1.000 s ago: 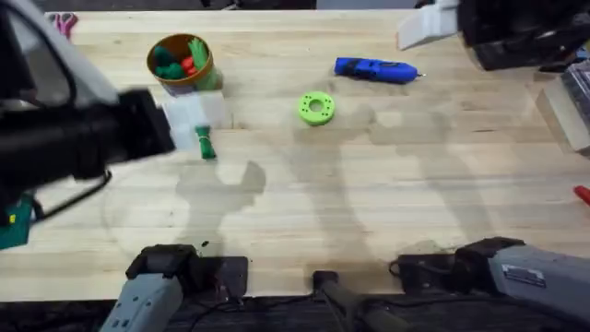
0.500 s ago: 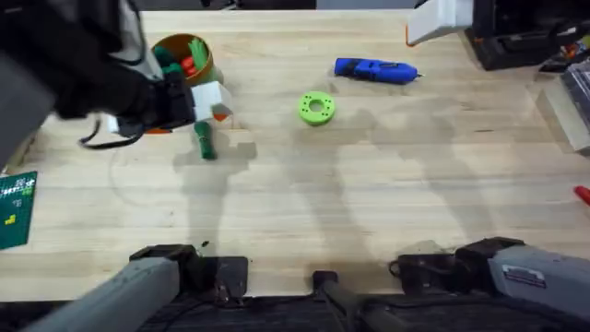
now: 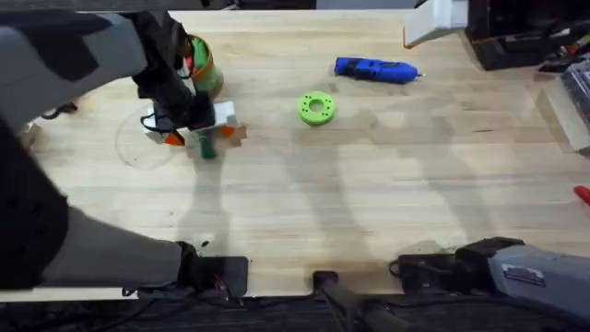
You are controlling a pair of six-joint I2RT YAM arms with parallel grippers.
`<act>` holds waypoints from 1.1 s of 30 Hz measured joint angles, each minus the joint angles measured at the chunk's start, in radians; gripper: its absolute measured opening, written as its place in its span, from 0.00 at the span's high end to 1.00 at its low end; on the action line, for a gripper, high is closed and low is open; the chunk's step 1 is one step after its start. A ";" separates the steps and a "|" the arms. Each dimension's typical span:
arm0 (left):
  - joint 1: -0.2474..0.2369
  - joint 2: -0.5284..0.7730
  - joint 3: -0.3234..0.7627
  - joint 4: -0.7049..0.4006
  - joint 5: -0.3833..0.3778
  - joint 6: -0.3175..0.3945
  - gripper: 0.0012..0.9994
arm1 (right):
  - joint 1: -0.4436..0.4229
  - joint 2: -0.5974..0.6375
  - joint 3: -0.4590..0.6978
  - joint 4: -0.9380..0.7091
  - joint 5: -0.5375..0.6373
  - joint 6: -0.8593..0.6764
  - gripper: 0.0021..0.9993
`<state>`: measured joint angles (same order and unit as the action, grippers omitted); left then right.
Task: Pick up the gripper from the table and insert it into the empty holder that is missing its gripper. Then pick up a screw, insert it into the mounting hole, and use the screwdriver to tighten it. Finally, clean up the table by picking up the vegetable and placing it into the bucket.
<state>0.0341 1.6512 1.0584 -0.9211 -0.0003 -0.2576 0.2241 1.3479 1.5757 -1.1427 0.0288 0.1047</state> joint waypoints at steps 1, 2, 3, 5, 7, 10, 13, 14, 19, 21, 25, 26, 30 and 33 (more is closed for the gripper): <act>0.000 0.016 0.000 0.009 -0.003 -0.005 0.01 | 0.000 0.000 0.000 0.000 0.000 0.000 0.01; 0.000 0.032 0.000 0.016 -0.005 -0.008 0.01 | 0.000 0.000 0.000 0.000 0.000 0.000 0.01; 0.000 0.044 0.000 0.020 -0.006 -0.010 0.01 | 0.000 0.000 0.000 0.000 0.000 0.000 0.01; 0.000 0.055 0.004 0.020 0.000 -0.013 0.01 | 0.000 0.000 0.000 0.000 0.000 0.000 0.01; 0.000 0.056 0.006 0.022 0.003 -0.017 0.23 | 0.000 0.000 0.000 0.000 0.000 0.000 0.01; -0.002 0.057 0.007 0.029 0.000 -0.020 0.70 | 0.000 0.000 0.000 0.000 0.000 0.000 0.01; -0.002 0.057 0.014 0.032 -0.005 -0.020 0.98 | 0.000 0.000 0.000 0.000 0.000 0.000 0.01; -0.002 0.061 0.014 0.032 -0.004 -0.020 0.99 | 0.000 0.000 0.000 0.000 0.000 0.000 0.01; -0.002 0.062 0.016 0.021 0.013 0.017 0.99 | 0.000 0.000 0.000 0.000 0.000 0.000 0.01; -0.002 0.055 0.017 -0.002 0.046 0.057 0.99 | 0.000 0.000 0.000 0.000 0.000 0.000 0.01; -0.002 -0.007 0.050 -0.040 0.135 0.170 0.99 | 0.000 0.000 0.000 0.000 0.000 0.000 0.01; -0.002 -0.033 0.072 -0.040 0.156 0.195 0.99 | 0.000 0.000 0.000 0.000 0.000 0.000 0.01; -0.002 -0.147 0.177 0.019 0.199 0.254 0.99 | 0.000 0.000 0.000 0.000 0.000 0.000 0.01; -0.002 -0.213 0.240 0.098 0.187 0.265 0.99 | 0.000 0.000 0.000 0.001 0.000 0.000 0.01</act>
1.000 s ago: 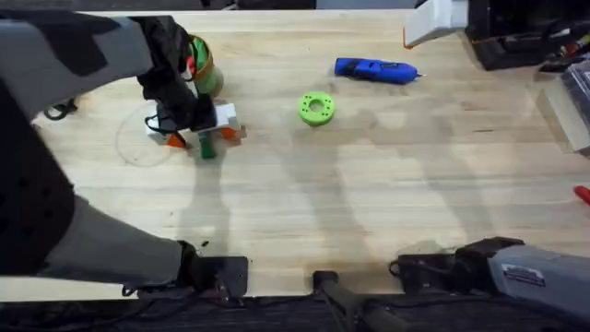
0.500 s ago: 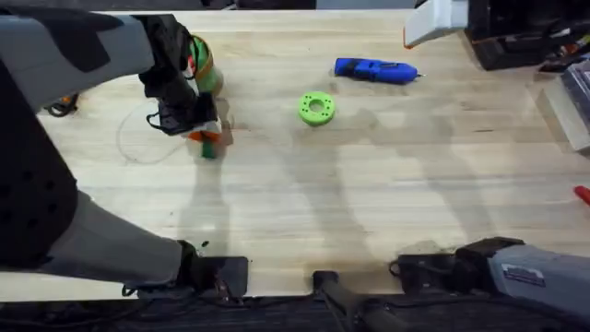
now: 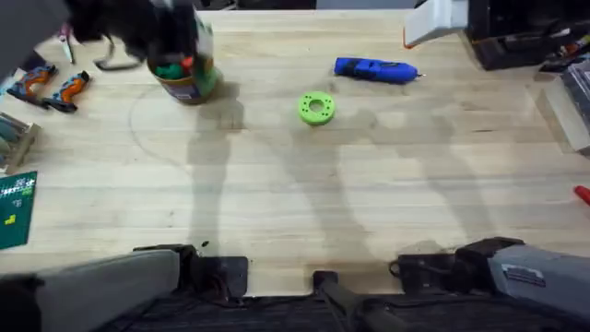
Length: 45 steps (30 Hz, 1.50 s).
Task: Pick up the gripper from the table and insert it into the empty holder that is missing its gripper. Then pick up a screw, insert it into the mounting hole, and use the screwdriver to tighten it. Finally, clean up the table by picking up the vegetable and placing it into the bucket.
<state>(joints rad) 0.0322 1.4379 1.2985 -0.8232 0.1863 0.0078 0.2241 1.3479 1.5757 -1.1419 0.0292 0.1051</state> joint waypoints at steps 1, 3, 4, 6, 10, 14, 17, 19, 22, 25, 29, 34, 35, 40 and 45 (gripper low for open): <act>0.000 -0.011 0.014 0.019 -0.014 0.000 0.99 | 0.000 0.000 0.000 0.001 0.000 0.000 0.01; 0.000 -0.024 0.034 0.065 -0.060 -0.001 0.99 | 0.000 0.000 0.000 0.001 0.000 0.000 0.01; 0.000 -0.024 0.037 0.086 -0.089 -0.002 0.99 | 0.000 0.000 0.000 0.001 0.000 0.000 0.01; 0.000 -0.019 0.037 0.106 -0.141 -0.004 0.99 | 0.000 0.000 0.000 0.001 0.000 0.000 0.01; 0.000 0.011 0.037 0.116 -0.238 -0.005 0.99 | 0.000 0.000 0.000 0.001 0.000 0.000 0.01; 0.015 0.056 0.037 0.123 -0.280 -0.024 0.99 | 0.000 0.000 0.000 0.001 0.000 0.000 0.01; 0.038 0.101 0.037 0.140 -0.292 -0.056 0.99 | 0.000 0.000 0.000 0.001 0.000 0.000 0.01; 0.052 0.129 0.037 0.154 -0.296 -0.076 0.99 | 0.000 0.000 0.000 0.001 0.000 0.000 0.01; 0.071 0.175 0.037 0.175 -0.297 -0.108 0.99 | 0.000 0.000 0.000 0.001 0.000 0.000 0.01; 0.084 0.214 0.037 0.194 -0.286 -0.126 0.99 | 0.000 0.000 0.000 0.001 0.000 0.000 0.01; 0.088 0.249 0.036 0.207 -0.241 -0.141 0.75 | 0.000 0.000 0.000 0.001 0.000 0.000 0.01; 0.088 0.253 0.036 0.214 -0.206 -0.146 0.10 | 0.000 0.000 0.000 0.001 0.000 0.000 0.01; 0.088 0.253 0.036 0.212 -0.204 -0.151 0.03 | 0.000 0.000 0.000 0.001 0.000 0.000 0.01; 0.088 0.251 0.053 0.116 -0.196 -0.152 0.01 | 0.000 0.000 0.000 0.001 0.000 0.000 0.01; 0.088 0.179 0.104 -0.038 -0.160 -0.136 0.01 | 0.000 0.000 0.000 0.001 0.000 0.000 0.01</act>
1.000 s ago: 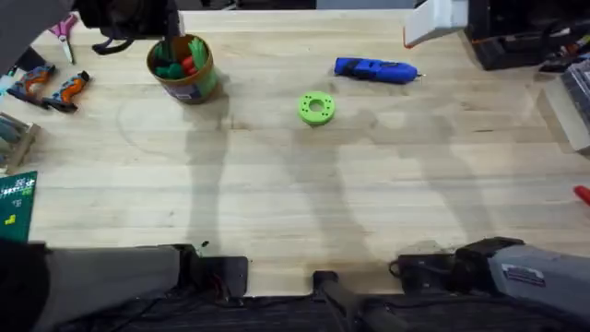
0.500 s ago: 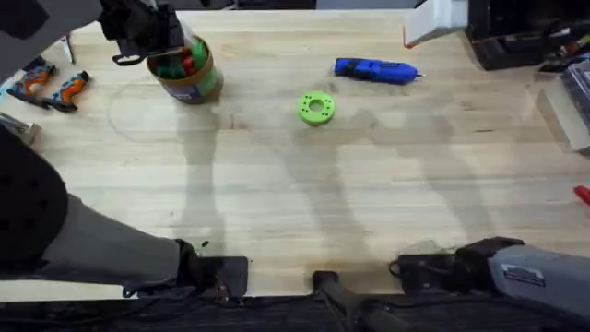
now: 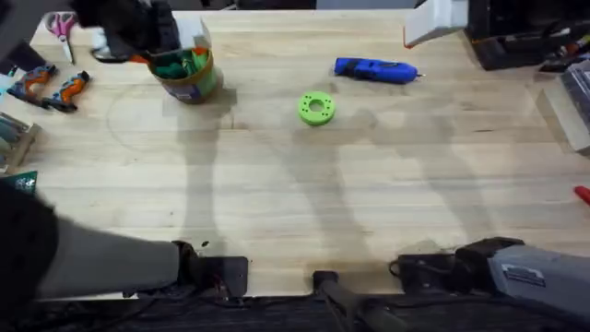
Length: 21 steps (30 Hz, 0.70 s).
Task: Pick up the gripper from the table and insert it into the empty holder that is missing its gripper. Then pick up a screw, insert it into the mounting hole, and use the screwdriver to tighten it. Finally, clean up the table by picking up the vegetable and placing it into the bucket.
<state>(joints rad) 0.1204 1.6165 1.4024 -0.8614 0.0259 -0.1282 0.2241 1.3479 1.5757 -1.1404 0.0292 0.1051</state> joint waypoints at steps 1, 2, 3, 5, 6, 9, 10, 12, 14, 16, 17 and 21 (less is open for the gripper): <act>0.000 -0.033 0.007 -0.035 0.016 0.016 0.01 | 0.000 0.000 0.000 0.000 0.000 0.000 0.01; 0.000 -0.075 0.013 -0.079 0.035 0.036 0.01 | 0.000 0.000 0.000 0.000 0.000 0.000 0.01; 0.000 -0.110 0.017 -0.116 0.049 0.052 0.01 | 0.000 0.000 0.000 0.000 0.000 0.000 0.01; 0.000 -0.191 0.023 -0.212 0.075 0.086 0.01 | 0.000 0.000 0.000 0.000 0.000 0.000 0.01; 0.000 -0.235 0.025 -0.265 0.085 0.102 0.01 | 0.000 0.000 0.000 0.000 0.000 0.000 0.01; 0.000 -0.346 0.025 -0.371 0.094 0.129 0.01 | 0.000 0.000 0.000 0.000 0.000 0.000 0.01; 0.000 -0.383 0.025 -0.395 0.093 0.133 0.01 | 0.000 0.000 0.000 0.000 0.000 0.000 0.01; 0.000 -0.452 0.025 -0.414 0.093 0.137 0.01 | 0.000 0.000 0.000 0.000 0.000 0.000 0.01; 0.000 -0.531 0.020 -0.412 0.090 0.139 0.01 | 0.000 0.000 0.000 0.000 0.000 0.000 0.01; 0.000 -0.616 0.000 -0.406 0.090 0.140 0.01 | 0.000 0.000 0.000 0.000 0.000 0.000 0.01; 0.000 -0.664 -0.017 -0.406 0.090 0.140 0.01 | 0.000 0.000 0.000 0.000 0.000 0.000 0.01; 0.000 -0.806 -0.083 -0.410 0.090 0.140 0.01 | 0.000 0.000 0.000 0.000 0.000 0.000 0.01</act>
<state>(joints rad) 0.1204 0.8100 1.3197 -1.2714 0.1158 0.0116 0.2241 1.3479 1.5757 -1.1404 0.0292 0.1051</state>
